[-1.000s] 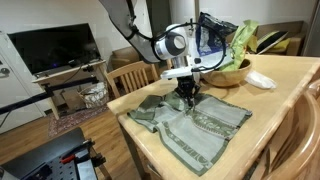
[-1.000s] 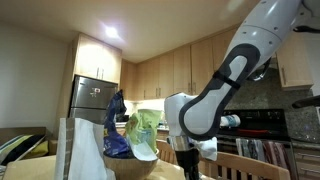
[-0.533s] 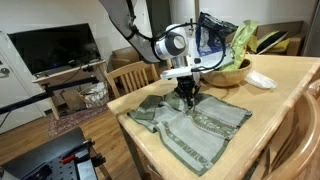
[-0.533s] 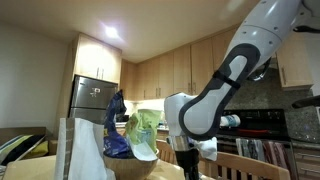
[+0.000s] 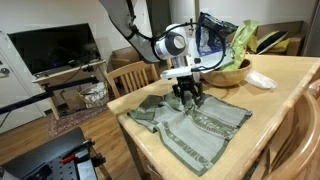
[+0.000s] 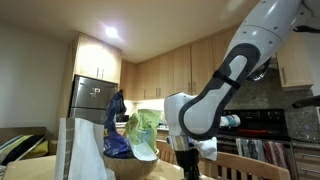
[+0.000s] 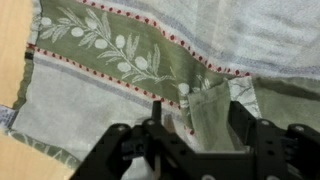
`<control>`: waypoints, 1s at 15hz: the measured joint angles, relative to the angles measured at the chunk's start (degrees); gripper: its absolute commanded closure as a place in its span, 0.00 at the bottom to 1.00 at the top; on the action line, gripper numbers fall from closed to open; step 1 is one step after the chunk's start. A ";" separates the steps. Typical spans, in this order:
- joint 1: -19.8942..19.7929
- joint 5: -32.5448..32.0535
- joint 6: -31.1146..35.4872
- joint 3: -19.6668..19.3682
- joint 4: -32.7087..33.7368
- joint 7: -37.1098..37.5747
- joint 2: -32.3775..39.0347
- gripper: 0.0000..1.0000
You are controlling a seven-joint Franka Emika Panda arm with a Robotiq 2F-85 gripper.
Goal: Slide the wooden bowl forward then unfold the towel
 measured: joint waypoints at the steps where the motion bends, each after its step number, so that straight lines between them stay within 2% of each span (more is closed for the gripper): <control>1: -0.01 0.02 -0.06 0.05 0.00 -0.04 0.00 0.00; 15: -2.75 3.95 -5.39 3.49 0.55 -6.53 0.09 0.00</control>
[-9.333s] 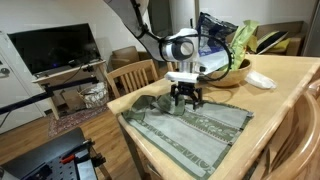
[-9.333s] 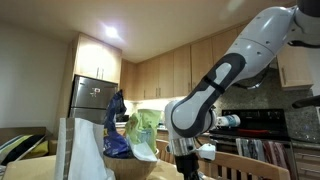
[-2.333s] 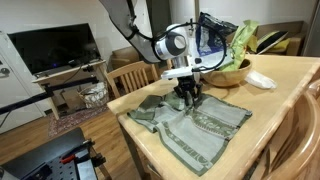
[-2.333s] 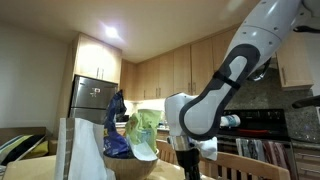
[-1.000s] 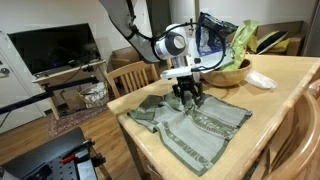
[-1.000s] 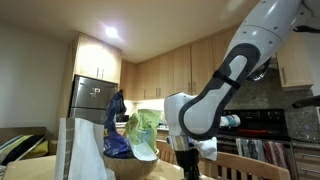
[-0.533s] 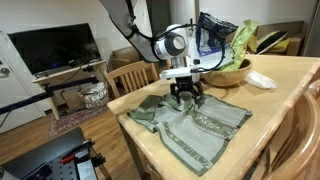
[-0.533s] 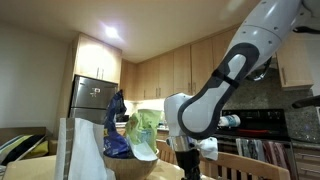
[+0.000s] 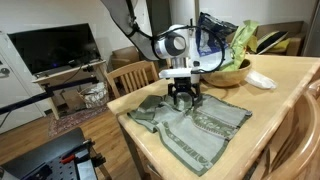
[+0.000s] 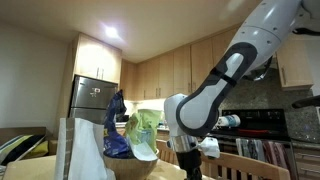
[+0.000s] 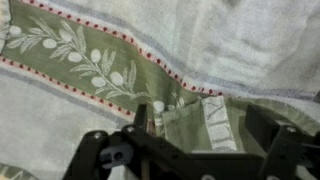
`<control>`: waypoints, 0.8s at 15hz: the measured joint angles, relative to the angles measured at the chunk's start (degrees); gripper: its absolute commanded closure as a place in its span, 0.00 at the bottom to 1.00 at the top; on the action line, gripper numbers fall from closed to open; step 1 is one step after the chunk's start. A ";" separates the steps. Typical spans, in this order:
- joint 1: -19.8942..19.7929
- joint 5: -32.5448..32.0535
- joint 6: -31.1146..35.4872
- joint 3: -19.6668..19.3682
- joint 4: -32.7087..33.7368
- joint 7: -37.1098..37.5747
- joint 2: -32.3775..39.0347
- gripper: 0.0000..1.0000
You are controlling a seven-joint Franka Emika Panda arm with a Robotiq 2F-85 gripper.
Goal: Slide the wooden bowl forward then unfold the towel
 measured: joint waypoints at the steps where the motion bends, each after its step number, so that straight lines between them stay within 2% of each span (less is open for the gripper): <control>1: -0.12 0.34 -0.52 0.19 0.10 -0.48 0.01 0.00; 7: -1.24 2.03 -4.63 1.96 2.16 -5.40 0.87 0.00; 12: -2.62 3.04 -5.54 3.17 4.96 -9.86 2.82 0.00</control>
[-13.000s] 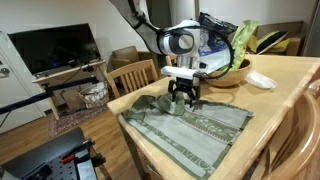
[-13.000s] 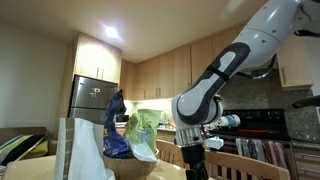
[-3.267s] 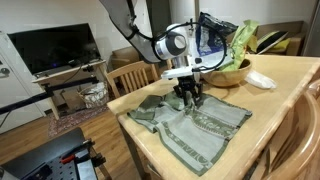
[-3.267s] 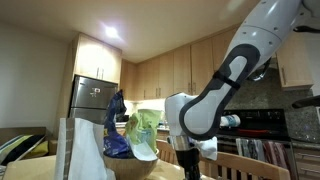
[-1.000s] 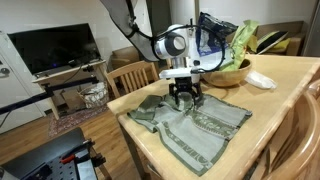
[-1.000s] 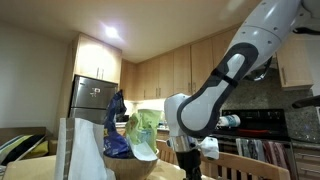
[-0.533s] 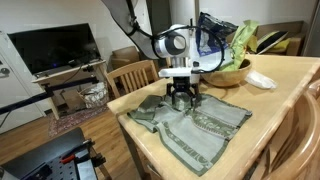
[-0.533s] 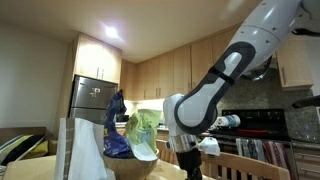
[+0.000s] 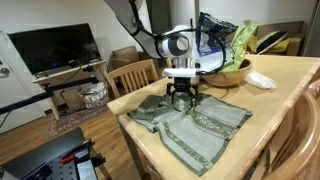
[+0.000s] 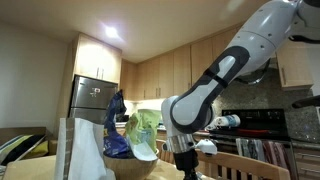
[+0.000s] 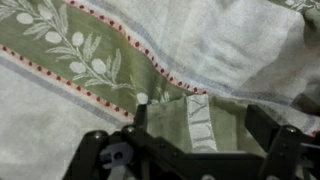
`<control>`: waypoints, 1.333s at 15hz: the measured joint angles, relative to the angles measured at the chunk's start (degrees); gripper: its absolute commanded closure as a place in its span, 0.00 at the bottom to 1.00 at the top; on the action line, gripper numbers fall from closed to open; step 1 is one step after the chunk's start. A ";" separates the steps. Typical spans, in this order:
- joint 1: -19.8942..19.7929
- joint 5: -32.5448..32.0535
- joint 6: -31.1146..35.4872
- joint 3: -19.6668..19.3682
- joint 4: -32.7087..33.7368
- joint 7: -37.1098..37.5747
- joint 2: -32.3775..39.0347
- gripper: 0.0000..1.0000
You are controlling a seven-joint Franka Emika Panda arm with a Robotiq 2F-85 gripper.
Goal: Slide the wooden bowl forward then unfold the towel
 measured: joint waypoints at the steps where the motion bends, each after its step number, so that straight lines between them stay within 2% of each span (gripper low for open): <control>1: -0.25 0.01 -0.07 0.11 0.60 -0.56 0.41 0.00; 11: -0.60 0.02 -1.67 0.20 4.78 -1.68 3.58 0.00; 20: -0.52 0.02 -1.76 0.56 5.45 -1.68 4.16 0.00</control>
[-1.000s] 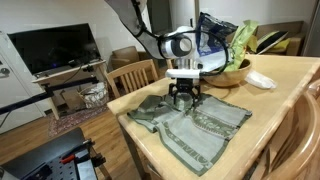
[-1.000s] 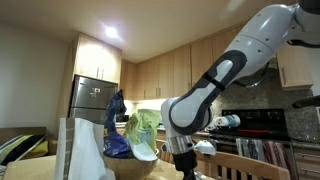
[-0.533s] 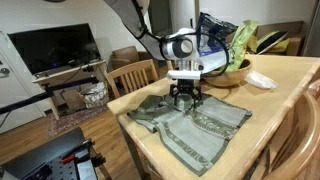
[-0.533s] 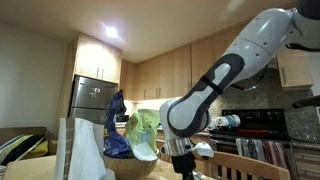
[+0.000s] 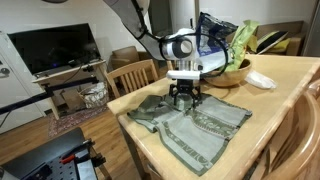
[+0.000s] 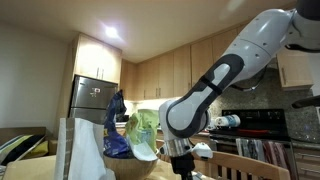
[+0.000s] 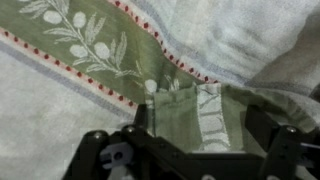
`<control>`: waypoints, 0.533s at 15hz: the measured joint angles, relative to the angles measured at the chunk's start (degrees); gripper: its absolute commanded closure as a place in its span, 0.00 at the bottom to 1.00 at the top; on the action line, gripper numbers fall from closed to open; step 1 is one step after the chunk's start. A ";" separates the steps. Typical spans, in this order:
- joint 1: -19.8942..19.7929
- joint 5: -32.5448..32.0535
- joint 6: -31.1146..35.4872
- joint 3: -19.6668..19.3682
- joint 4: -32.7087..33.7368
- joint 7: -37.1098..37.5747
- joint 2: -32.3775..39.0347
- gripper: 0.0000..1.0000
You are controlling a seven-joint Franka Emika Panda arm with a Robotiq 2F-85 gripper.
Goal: Slide the wooden bowl forward then unfold the towel
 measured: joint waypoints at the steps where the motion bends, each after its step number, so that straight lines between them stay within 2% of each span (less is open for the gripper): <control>1: 0.03 0.00 0.00 0.12 0.00 0.00 0.00 0.00; 8: 0.13 0.00 0.00 0.82 0.00 0.00 -0.02 0.00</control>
